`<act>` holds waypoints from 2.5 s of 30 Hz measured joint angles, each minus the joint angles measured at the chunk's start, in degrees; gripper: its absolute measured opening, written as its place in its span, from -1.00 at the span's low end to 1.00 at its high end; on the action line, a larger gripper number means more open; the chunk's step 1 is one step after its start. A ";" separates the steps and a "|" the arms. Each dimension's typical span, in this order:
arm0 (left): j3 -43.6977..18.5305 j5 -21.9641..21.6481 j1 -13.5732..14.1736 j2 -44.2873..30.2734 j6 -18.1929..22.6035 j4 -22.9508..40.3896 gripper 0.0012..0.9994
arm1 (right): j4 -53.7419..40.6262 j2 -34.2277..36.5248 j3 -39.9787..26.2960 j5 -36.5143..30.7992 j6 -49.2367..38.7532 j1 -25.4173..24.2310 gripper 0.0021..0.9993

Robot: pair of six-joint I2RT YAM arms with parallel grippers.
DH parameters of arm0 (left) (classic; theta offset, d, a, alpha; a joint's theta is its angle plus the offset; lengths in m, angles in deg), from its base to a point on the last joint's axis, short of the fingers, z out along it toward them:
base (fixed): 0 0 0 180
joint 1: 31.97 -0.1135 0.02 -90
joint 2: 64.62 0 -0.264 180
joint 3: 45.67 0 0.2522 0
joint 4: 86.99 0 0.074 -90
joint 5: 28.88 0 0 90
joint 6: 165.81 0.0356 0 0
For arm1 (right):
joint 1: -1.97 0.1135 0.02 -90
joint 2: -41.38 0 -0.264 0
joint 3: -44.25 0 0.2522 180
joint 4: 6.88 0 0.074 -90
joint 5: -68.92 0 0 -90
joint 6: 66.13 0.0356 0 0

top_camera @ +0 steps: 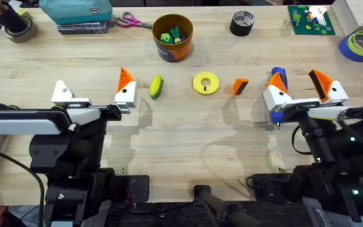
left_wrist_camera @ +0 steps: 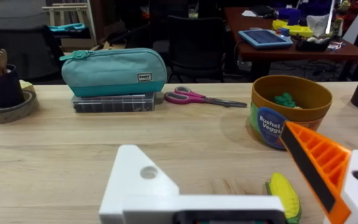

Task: Pick up the gripper from the table and insert it into the empty holder that is missing its gripper. Then pick up a screw, insert it into the mounting hole, and use the screwdriver to tighten it. Finally, clean up the table by picking up the vegetable and placing it into the bucket.

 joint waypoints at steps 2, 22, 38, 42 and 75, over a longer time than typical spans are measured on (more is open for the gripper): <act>0.00 0.00 0.00 0.00 0.00 0.00 0.97 | 0.00 0.00 0.00 0.00 0.00 0.00 0.99; -4.66 0.37 0.00 -0.04 -0.01 -1.54 0.97 | 4.35 0.10 -4.41 0.83 0.00 0.00 1.00; -45.49 0.35 0.00 -26.35 -0.15 32.96 0.97 | -25.22 20.30 -41.66 1.22 0.00 0.00 1.00; -53.68 0.35 0.00 -35.85 -0.15 40.68 0.97 | -34.04 30.28 -51.01 1.23 0.00 0.00 1.00; -63.83 0.38 2.56 -68.38 -0.13 58.13 0.97 | -61.29 65.20 -68.26 1.25 -0.02 0.00 1.00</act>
